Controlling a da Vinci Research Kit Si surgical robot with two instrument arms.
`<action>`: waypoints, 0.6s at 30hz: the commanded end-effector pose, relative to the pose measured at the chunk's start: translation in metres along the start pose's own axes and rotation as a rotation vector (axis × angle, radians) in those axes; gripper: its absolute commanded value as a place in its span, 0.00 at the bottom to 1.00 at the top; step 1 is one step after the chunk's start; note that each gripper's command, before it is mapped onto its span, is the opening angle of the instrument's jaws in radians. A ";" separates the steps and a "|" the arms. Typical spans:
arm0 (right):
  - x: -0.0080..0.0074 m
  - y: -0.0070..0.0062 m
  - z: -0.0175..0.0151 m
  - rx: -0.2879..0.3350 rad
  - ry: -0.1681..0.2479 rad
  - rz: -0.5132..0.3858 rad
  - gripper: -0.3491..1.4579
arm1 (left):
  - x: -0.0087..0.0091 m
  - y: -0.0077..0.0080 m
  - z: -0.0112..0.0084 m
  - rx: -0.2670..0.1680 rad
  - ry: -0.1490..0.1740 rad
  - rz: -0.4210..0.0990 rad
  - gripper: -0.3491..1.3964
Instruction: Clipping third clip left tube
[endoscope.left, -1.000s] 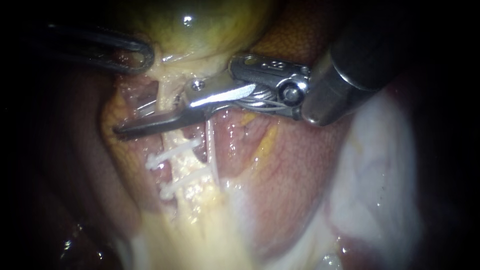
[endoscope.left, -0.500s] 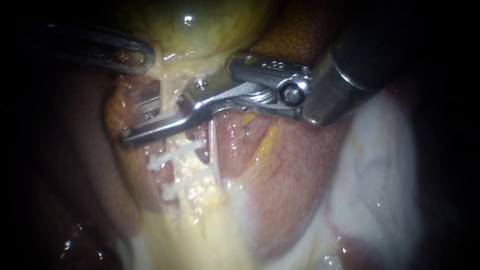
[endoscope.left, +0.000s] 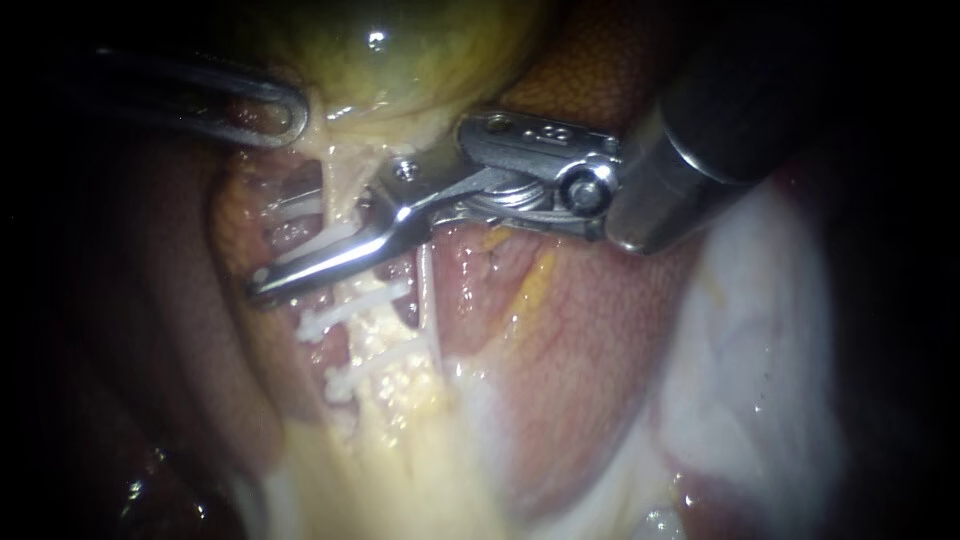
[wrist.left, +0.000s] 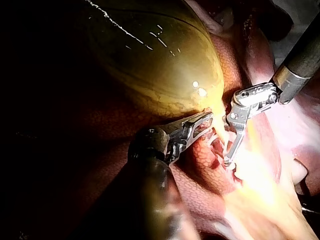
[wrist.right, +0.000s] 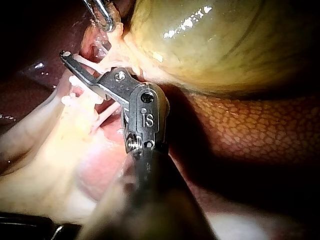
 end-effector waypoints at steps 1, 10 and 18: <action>0.0000 0.0000 -0.0002 0.001 0.000 0.001 0.47 | 0.0000 0.0000 0.0000 0.000 0.000 0.000 0.00; -0.0003 -0.0002 -0.0019 0.042 -0.002 -0.005 0.46 | 0.0000 0.0000 0.0000 0.000 0.000 0.000 0.00; -0.0004 0.0005 -0.0034 0.051 -0.004 -0.005 0.45 | 0.0000 0.0000 0.0000 0.000 0.000 0.000 0.00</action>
